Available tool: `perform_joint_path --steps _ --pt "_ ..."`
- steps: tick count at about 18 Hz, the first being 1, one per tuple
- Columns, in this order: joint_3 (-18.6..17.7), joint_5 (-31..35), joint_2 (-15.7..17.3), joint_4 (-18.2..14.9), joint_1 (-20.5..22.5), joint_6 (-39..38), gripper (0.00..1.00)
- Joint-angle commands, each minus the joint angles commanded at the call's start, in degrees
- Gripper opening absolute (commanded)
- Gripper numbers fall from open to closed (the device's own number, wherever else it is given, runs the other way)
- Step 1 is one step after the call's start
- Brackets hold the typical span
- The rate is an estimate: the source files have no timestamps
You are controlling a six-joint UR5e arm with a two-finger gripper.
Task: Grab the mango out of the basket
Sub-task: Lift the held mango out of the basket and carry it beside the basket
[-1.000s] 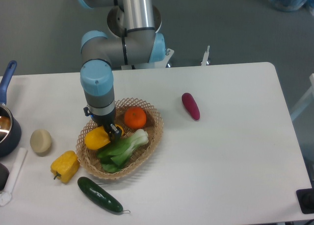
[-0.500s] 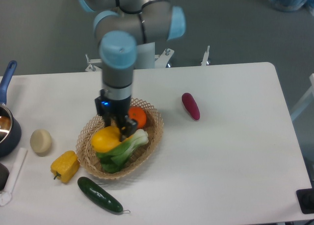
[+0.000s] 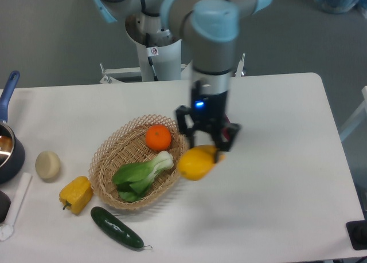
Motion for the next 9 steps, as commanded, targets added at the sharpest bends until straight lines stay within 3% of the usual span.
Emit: perform_joint_path --steps 9 --pt "-0.8 -1.1 -0.5 0.1 5.3 0.5 0.33"
